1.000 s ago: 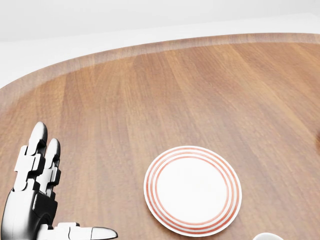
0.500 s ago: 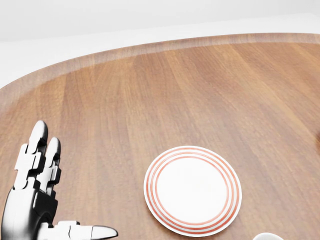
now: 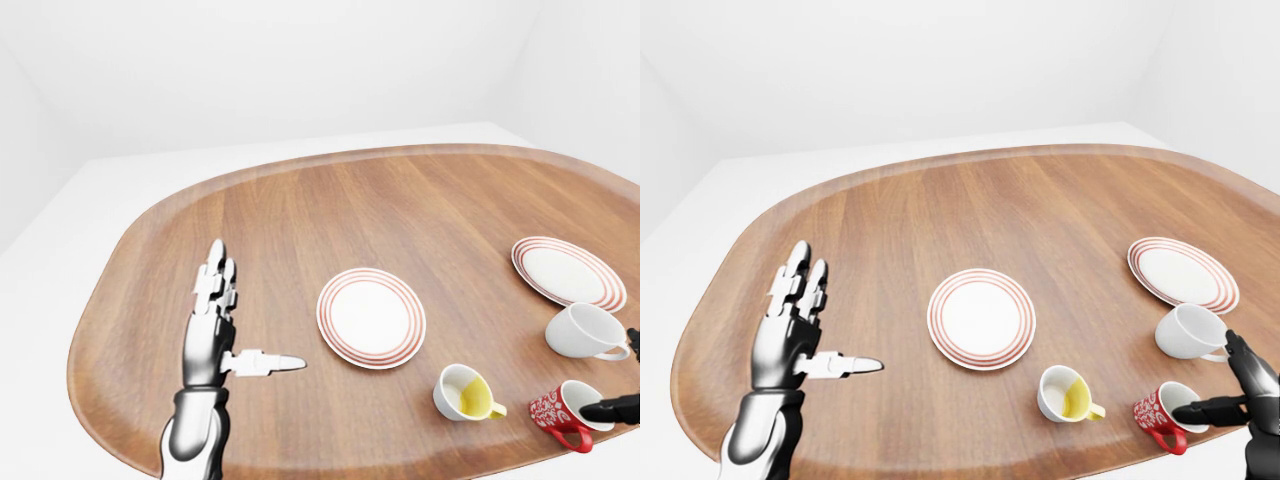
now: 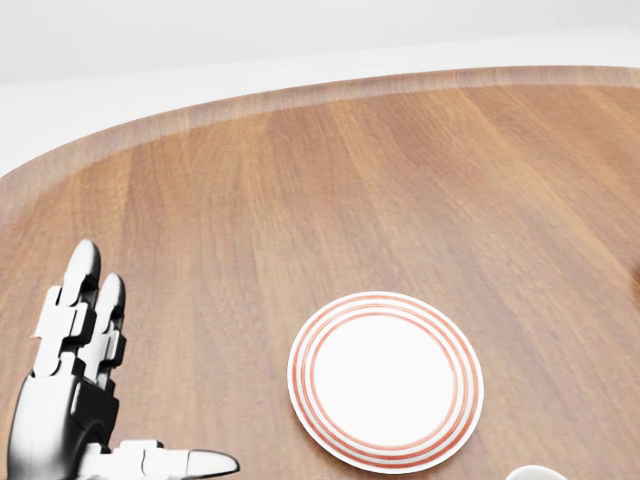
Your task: Put the red mug on the left plate.
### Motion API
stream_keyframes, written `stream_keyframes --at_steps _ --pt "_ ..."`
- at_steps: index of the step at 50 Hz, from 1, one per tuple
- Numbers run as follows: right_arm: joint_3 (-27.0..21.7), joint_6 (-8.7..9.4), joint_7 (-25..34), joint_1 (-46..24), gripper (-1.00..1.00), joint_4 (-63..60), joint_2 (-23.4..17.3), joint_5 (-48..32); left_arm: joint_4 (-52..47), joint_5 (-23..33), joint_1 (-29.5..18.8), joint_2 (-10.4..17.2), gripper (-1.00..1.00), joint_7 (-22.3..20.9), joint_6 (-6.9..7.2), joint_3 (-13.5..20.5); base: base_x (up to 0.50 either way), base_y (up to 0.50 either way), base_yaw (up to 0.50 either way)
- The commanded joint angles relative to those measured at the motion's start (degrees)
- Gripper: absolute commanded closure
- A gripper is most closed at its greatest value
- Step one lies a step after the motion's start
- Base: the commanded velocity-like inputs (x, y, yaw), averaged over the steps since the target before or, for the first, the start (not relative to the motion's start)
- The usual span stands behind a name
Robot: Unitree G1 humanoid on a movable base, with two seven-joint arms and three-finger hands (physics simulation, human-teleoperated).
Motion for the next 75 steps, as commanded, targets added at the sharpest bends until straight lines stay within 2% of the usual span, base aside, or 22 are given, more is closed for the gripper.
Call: stream_keyframes --at_steps 1,4,9,18,20,23,35,36,37,38,39,53,58,60,61,62,63,65,67,71,72,75 --pt "5.40 0.00 -3.62 -1.87 -1.00 9.95 -3.54 5.10 -0.15 0.07 0.26 0.06 -1.00 0.12 -0.15 -0.19 0.00 0.00 0.00" --pt "6.59 0.00 -4.27 -2.57 -1.00 12.55 -3.94 5.56 -0.15 0.10 0.27 0.07 -1.00 0.15 -0.10 -0.24 0.00 0.00 0.00" --pt "9.30 -2.24 -5.46 -3.92 -1.00 17.54 -4.90 6.97 -0.51 0.02 0.54 0.09 -1.00 0.11 -0.08 -0.24 0.00 0.00 0.00" --pt "14.30 -4.87 -6.09 -7.54 -1.00 23.35 -5.54 8.14 -0.59 -0.07 0.67 0.12 -1.00 0.05 -0.11 -0.19 0.00 0.00 0.00" --pt "16.16 -6.96 -7.01 -9.59 -1.00 27.56 -5.38 8.64 -0.69 -0.14 0.84 0.10 -1.00 0.04 -0.24 -0.14 0.00 0.00 0.00" --pt "18.21 -8.38 -7.80 -10.94 -1.00 30.85 -5.79 9.89 -0.80 -0.16 0.97 0.10 -1.00 -0.02 -0.26 -0.10 0.00 0.00 0.00" --pt "21.71 -10.00 -8.80 -12.00 -1.00 34.43 -5.63 12.11 -0.85 -0.11 0.89 0.08 -1.00 -0.07 -0.15 -0.08 0.00 0.00 0.00" --pt "21.78 -10.00 -8.88 -11.94 -1.00 34.54 -5.62 12.21 -0.85 -0.11 0.88 0.08 -1.00 -0.07 -0.13 -0.08 0.00 0.00 0.00" --pt "21.74 -10.00 -9.02 -11.75 0.32 34.66 -5.66 12.54 -0.85 -0.12 0.85 0.08 -1.00 -0.07 -0.09 -0.07 0.00 0.00 0.00" --pt "21.77 -10.00 -9.04 -11.74 0.32 34.67 -5.67 12.59 -0.85 -0.12 0.85 0.07 -1.00 -0.08 -0.09 -0.07 0.00 0.00 0.00" --pt "21.77 -10.00 -8.57 -11.46 1.00 34.70 -5.65 12.96 -0.92 -0.18 0.78 0.09 -1.00 -0.11 0.04 -0.01 0.00 0.00 0.00" --pt "22.05 -9.52 -8.77 -11.30 1.00 33.52 -5.89 13.04 -0.78 -0.12 0.48 0.03 -1.00 -0.05 0.12 0.03 0.00 0.00 0.00" --pt "21.05 -8.03 -11.36 -11.54 1.00 32.76 -6.30 13.33 -0.78 -0.07 0.65 0.03 -1.00 -0.04 -0.07 -0.04 0.00 0.00 0.00" --pt "20.23 -7.22 -11.44 -10.59 1.00 28.64 -6.39 13.49 -0.82 0.00 0.68 0.04 -1.00 -0.02 -0.05 -0.09 0.00 0.00 0.00" --pt "19.64 -5.84 -11.54 -10.33 1.00 25.99 -6.16 13.26 -0.82 0.03 0.69 0.04 -1.00 0.00 -0.04 -0.13 0.00 0.00 0.00" --pt "19.04 -3.81 -12.17 -10.36 1.00 23.77 -5.94 12.62 -0.83 0.08 0.73 0.04 -1.00 0.03 -0.07 -0.17 0.00 0.00 0.00" --pt "18.14 0.00 -15.09 -11.59 1.00 19.63 -5.76 11.36 -0.89 -0.08 0.84 0.04 -1.00 0.00 -0.11 -0.12 0.00 0.00 0.00" --pt "16.19 0.00 -15.53 -12.29 1.00 13.47 -5.01 9.94 -0.94 -0.14 0.92 0.08 -1.00 -0.04 -0.14 -0.03 0.00 0.00 0.00" --pt "14.30 0.00 -16.31 -14.51 1.00 6.68 -4.41 8.11 -1.05 -0.08 1.04 0.09 -1.00 -0.09 -0.18 -0.07 0.00 0.00 0.00" --pt "15.07 0.00 -19.18 -24.20 1.00 -2.66 -3.07 3.37 -1.15 -0.19 1.14 0.07 -1.00 -0.13 -0.13 0.06 0.00 0.00 0.00" --pt "17.41 0.00 -20.75 -29.11 1.00 -4.04 -2.46 1.04 -1.23 -0.26 1.27 0.07 -1.00 -0.17 -0.21 0.12 0.00 0.00 0.00" --pt "21.90 0.00 -22.29 -37.18 1.00 -2.65 -0.31 -3.18 -1.27 -0.33 1.46 0.05 -1.00 -0.25 -0.32 0.23 0.00 0.00 0.00"
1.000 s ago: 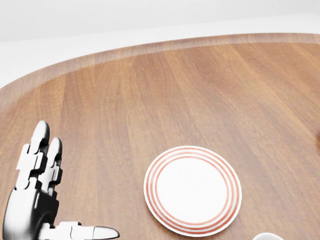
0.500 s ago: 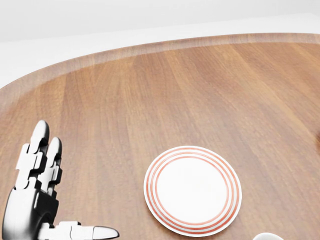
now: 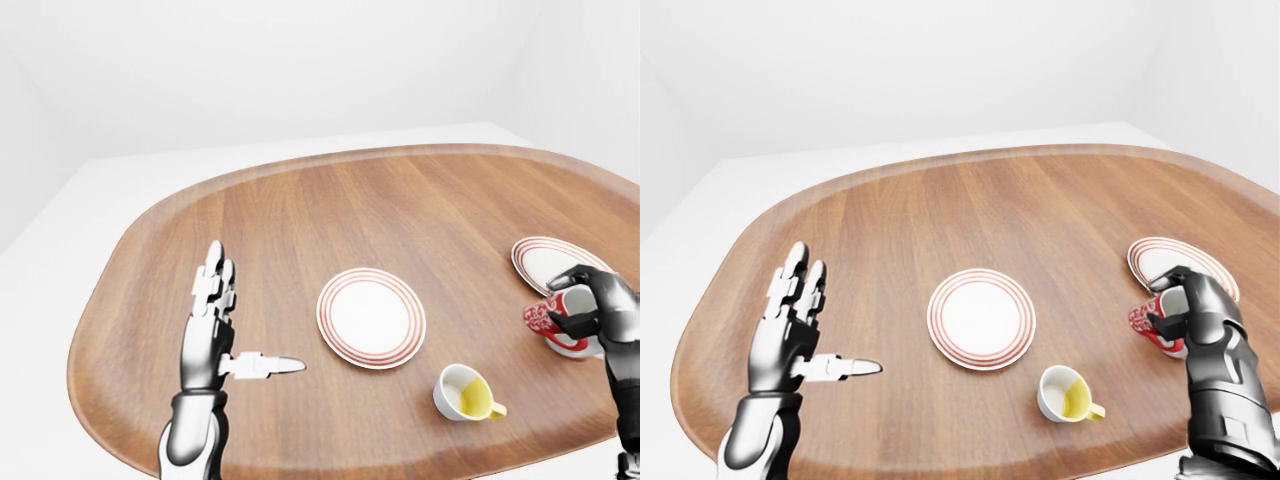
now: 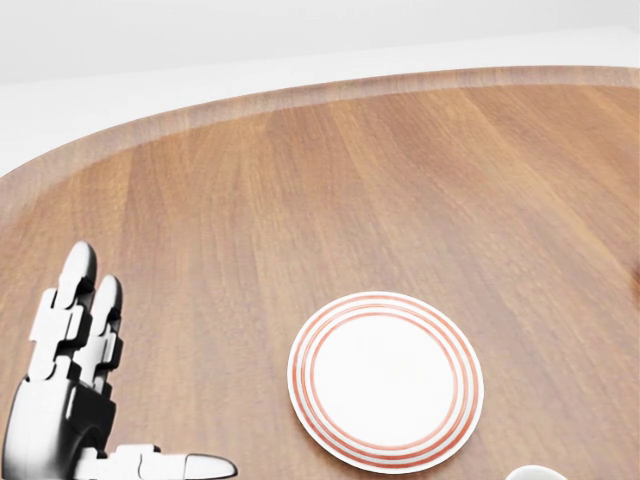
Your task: Put the red mug on the left plate.
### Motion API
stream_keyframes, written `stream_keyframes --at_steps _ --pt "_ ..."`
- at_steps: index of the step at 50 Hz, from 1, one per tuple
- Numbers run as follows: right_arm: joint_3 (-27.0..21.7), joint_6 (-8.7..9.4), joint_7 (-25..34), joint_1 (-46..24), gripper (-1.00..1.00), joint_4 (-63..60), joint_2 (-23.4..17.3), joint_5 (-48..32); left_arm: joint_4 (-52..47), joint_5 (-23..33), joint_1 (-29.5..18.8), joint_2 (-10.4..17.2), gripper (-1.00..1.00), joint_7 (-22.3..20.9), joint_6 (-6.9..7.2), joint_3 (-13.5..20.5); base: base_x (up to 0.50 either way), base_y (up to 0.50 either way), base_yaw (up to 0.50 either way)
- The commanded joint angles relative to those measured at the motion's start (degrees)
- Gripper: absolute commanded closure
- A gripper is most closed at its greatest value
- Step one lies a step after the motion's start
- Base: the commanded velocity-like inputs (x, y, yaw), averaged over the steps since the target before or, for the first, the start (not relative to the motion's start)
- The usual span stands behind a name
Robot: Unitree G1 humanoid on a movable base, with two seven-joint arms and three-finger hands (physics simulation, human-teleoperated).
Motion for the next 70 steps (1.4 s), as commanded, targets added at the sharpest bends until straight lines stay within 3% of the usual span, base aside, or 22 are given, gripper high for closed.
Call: stream_keyframes --at_steps 1,3,5,6,9,12,15,18,25,32,41,44,48,49,64,65,70 --pt "7.12 0.00 -9.53 -24.22 1.00 -10.89 5.58 -13.33 -0.31 -0.29 0.66 0.00 -1.00 -0.25 -0.34 0.24 0.00 0.00 0.00" --pt "6.93 0.00 -9.76 -24.92 1.00 -10.00 5.86 -13.95 -0.31 -0.28 0.67 -0.01 -1.00 -0.28 -0.35 0.25 0.00 0.00 0.00" --pt "11.65 0.00 -17.58 -37.65 1.00 1.47 10.90 -16.76 -0.44 -0.48 1.33 -0.01 -1.00 -0.46 -0.86 0.39 0.00 0.00 0.00" --pt "11.88 0.00 -19.44 -40.06 1.00 4.79 11.85 -16.53 -0.47 -0.61 1.51 -0.03 -1.00 -0.55 -1.00 0.43 0.00 0.00 0.00" --pt "13.64 0.00 -23.64 -46.83 1.00 15.01 16.25 -15.29 -0.44 -0.73 2.21 -0.01 -1.00 -0.83 -1.61 0.51 0.00 0.00 0.00" --pt "13.96 0.00 -25.56 -49.23 1.00 18.68 19.80 -12.52 -0.54 -0.70 2.61 -0.07 -1.00 -0.91 -1.94 0.45 0.00 0.00 0.00" --pt "18.78 0.00 -30.55 -49.26 1.00 23.99 24.96 -16.57 -0.38 -0.65 2.64 -0.05 -1.00 -0.99 -2.01 0.50 0.00 0.00 0.00" --pt "19.92 0.00 -29.52 -47.99 1.00 25.35 28.97 -17.70 -0.41 -1.09 2.96 -0.05 -1.00 -1.24 -2.34 0.70 0.00 0.00 0.00" --pt "20.48 -4.53 -28.70 -47.89 1.00 26.71 33.71 -18.65 -0.15 -0.65 2.84 -0.14 -1.00 -1.18 -2.31 0.41 0.00 0.00 0.00" --pt "22.45 -6.18 -30.00 -45.45 1.00 29.80 39.40 -21.88 -0.08 -0.84 2.86 -0.14 -1.00 -1.24 -2.43 0.72 0.00 0.00 0.00" --pt "21.02 -5.87 -28.96 -41.38 1.00 32.42 42.19 -24.73 -0.57 -1.61 3.67 -0.24 -1.00 -1.81 -3.13 1.46 0.00 0.00 0.00" --pt "21.38 -4.47 -29.71 -39.48 1.00 32.96 42.56 -26.71 -0.82 -1.36 3.77 -0.38 -1.00 -1.77 -3.04 1.35 0.00 0.00 0.00" --pt "20.47 -4.16 -29.34 -38.36 1.00 33.16 42.33 -27.47 -0.58 -1.30 3.49 -0.40 -1.00 -1.71 -2.92 1.33 0.00 0.00 0.00" --pt "20.76 -3.23 -28.86 -37.46 1.00 33.41 42.25 -28.32 -0.60 -1.24 3.44 -0.41 -1.00 -1.67 -2.90 1.32 0.00 0.00 0.00" --pt "19.50 -1.48 -25.15 -31.69 1.00 34.38 41.50 -34.07 -0.82 -1.07 4.46 -0.31 -1.00 -1.39 -3.67 0.81 0.00 0.00 0.00" --pt "19.41 0.00 -25.55 -31.26 1.00 34.52 41.43 -34.88 -1.00 -1.20 4.77 -0.29 -1.00 -1.44 -3.82 0.82 0.00 0.00 0.00" --pt "17.75 0.00 -24.15 -30.66 1.00 34.62 41.82 -35.75 -0.82 -1.15 5.03 -0.26 -1.00 -1.44 -4.11 0.74 0.00 0.00 0.00"
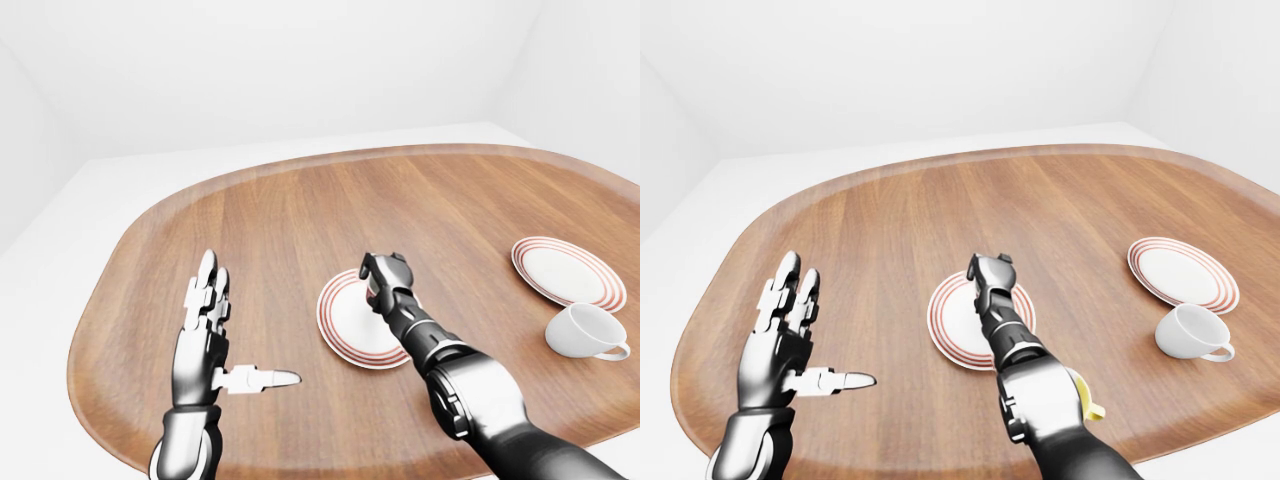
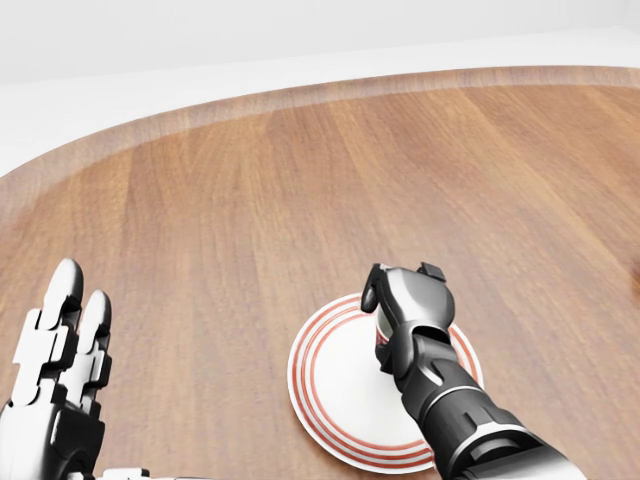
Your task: Put the red mug on the left plate.
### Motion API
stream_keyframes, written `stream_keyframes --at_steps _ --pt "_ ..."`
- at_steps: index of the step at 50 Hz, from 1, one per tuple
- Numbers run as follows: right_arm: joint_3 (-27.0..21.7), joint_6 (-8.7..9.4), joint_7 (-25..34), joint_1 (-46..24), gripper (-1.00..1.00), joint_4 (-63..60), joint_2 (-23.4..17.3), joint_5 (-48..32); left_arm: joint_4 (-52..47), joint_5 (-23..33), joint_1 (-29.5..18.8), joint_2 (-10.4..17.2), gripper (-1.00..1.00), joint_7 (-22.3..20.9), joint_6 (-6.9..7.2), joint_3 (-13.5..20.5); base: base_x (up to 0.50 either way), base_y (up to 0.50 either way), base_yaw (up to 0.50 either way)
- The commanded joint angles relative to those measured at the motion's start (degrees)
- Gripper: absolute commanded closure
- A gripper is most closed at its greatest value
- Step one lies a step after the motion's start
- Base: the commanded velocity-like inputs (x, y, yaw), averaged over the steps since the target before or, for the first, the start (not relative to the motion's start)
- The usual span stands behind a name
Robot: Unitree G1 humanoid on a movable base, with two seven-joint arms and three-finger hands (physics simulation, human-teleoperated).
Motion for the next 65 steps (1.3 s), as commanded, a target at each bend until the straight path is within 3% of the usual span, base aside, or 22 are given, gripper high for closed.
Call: stream_keyframes --at_steps 1,23,30,32,33,34,56,61,62,65 --pt "-1.38 1.35 2.31 2.60 1.00 0.55 0.41 -4.66 -0.04 -0.05 0.81 0.07 -1.00 0.03 -0.69 -0.18 0.00 0.00 0.00" --pt "-1.99 -0.14 3.58 3.78 1.00 0.64 1.87 -6.96 -0.31 -0.56 2.25 -0.01 -1.00 -0.50 -1.08 0.15 0.00 0.00 0.00" --pt "-1.54 0.35 3.63 4.16 1.00 0.70 2.02 -7.86 -0.42 -0.61 2.34 -0.02 -1.00 -0.56 -1.08 0.18 0.00 0.00 0.00" --pt "-1.39 1.19 4.30 4.21 1.00 0.73 2.04 -8.37 -0.46 -0.63 2.38 -0.04 -1.00 -0.58 -1.08 0.19 0.00 0.00 0.00" --pt "-1.34 1.35 4.79 4.32 -0.81 0.76 2.00 -8.62 -0.45 -0.60 2.33 -0.05 -1.00 -0.56 -1.08 0.20 0.00 0.00 0.00" --pt "-1.30 1.35 4.89 4.39 -1.00 0.76 1.99 -8.86 -0.47 -0.60 2.30 -0.05 -1.00 -0.57 -1.08 0.21 0.00 0.00 0.01" --pt "-1.43 1.35 6.78 4.35 -1.00 0.76 2.02 -10.82 -0.89 -0.60 1.66 -0.11 -1.00 -0.66 -0.82 0.44 0.00 0.00 0.00" --pt "-3.22 -3.27 7.34 -2.38 -1.00 -0.62 0.39 -4.01 -0.70 -0.67 1.22 -0.18 -1.00 -0.73 -0.61 0.69 0.00 0.00 0.00" --pt "-2.59 -3.32 7.13 -2.53 -1.00 -0.56 0.30 -3.20 -0.68 -0.66 1.21 -0.20 -1.00 -0.74 -0.61 0.70 0.00 0.00 0.00" --pt "-3.43 -5.97 9.62 -8.12 -1.00 -3.71 -1.01 4.42 -0.69 -0.33 1.22 -0.26 -1.00 -0.61 -0.75 0.39 0.00 0.00 0.00"
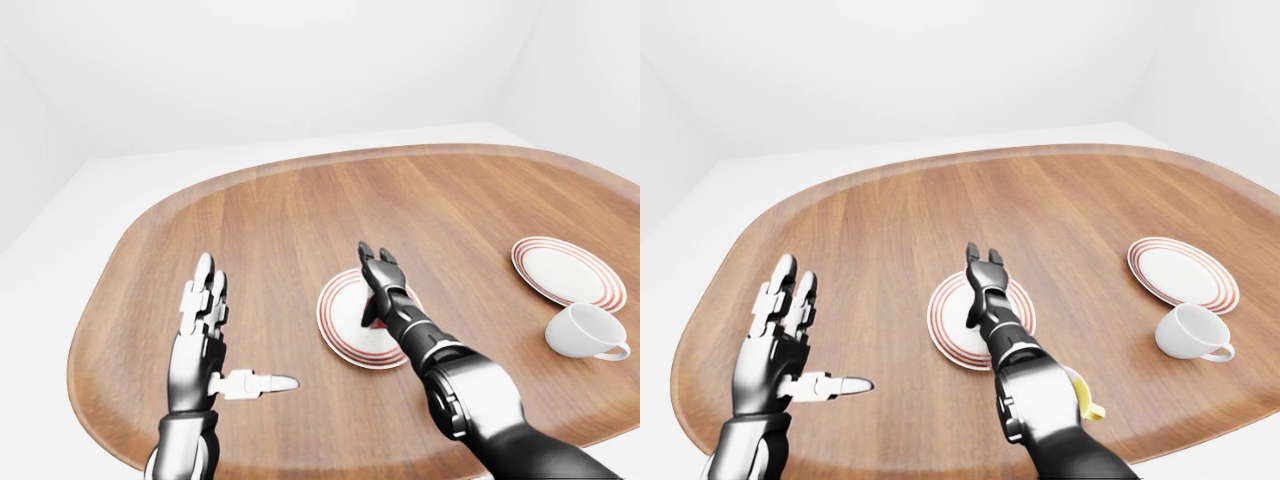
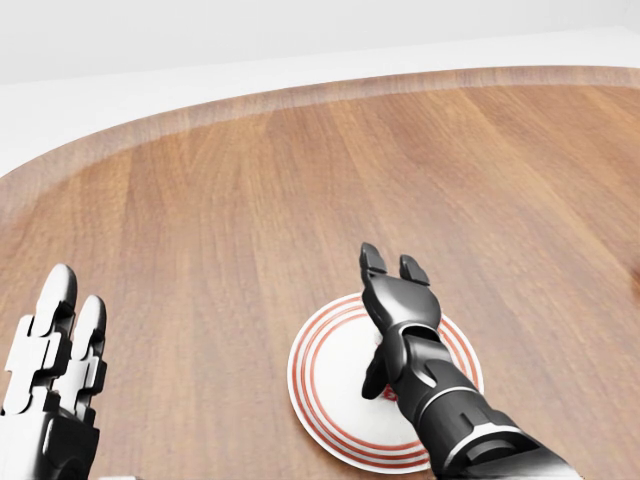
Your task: Put the red mug on the left plate.
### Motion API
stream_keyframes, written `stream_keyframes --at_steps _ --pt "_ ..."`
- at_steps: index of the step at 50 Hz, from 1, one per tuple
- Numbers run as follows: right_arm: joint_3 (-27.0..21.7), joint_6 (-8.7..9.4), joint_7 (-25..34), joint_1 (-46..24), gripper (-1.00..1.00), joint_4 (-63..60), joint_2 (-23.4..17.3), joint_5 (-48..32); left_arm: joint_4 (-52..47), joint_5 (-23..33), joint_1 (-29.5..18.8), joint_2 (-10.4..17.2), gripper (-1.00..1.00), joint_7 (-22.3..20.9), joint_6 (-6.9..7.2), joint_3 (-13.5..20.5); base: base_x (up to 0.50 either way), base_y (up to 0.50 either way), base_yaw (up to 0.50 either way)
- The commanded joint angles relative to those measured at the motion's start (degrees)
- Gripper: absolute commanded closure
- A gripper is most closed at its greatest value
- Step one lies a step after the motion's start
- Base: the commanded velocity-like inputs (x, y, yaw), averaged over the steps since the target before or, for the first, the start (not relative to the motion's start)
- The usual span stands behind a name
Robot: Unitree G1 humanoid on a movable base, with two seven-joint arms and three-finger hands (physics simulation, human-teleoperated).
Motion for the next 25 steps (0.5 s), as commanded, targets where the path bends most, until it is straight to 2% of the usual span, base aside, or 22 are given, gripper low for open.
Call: stream_keyframes --at_steps 1,4,7,8,10,16,23,25 --pt "-0.73 -4.92 3.21 -10.07 -1.00 -4.59 -2.51 13.23 0.05 0.20 -0.37 -0.11 -1.00 0.08 0.08 -0.09 0.00 0.00 0.00" --pt "1.14 -5.32 6.89 -11.03 -1.00 -9.55 -3.27 18.12 0.05 0.14 -0.39 -0.04 -1.00 0.10 0.06 -0.04 0.00 0.00 0.00" --pt "3.44 -2.34 9.66 -9.14 -1.00 -18.09 -3.57 19.93 0.03 0.16 -0.27 -0.05 -1.00 0.13 -0.11 -0.09 0.00 0.00 0.00" --pt "4.16 -0.06 11.00 -7.48 -1.00 -23.71 -3.62 19.74 -0.04 0.08 -0.20 -0.03 -1.00 0.11 -0.14 -0.04 0.00 0.00 0.00" --pt "4.68 2.44 12.60 -5.59 -1.00 -29.17 -3.69 19.63 -0.07 0.11 -0.20 -0.03 -1.00 0.12 -0.12 -0.05 0.00 0.00 0.00" --pt "4.58 2.45 14.22 -3.92 -1.00 -33.03 -4.38 20.22 -0.25 0.00 -0.02 -0.04 -1.00 0.08 -0.17 0.01 0.00 0.00 0.00" --pt "3.43 2.45 17.93 0.37 -1.00 -43.58 -6.21 20.91 -0.25 -0.07 -0.04 -0.07 -1.00 -0.03 -0.13 0.14 0.00 0.00 0.00" --pt "2.91 2.45 19.73 3.50 -1.00 -49.88 -7.12 20.64 -0.34 0.02 0.15 -0.11 -1.00 0.00 -0.26 0.05 0.00 0.00 0.00"
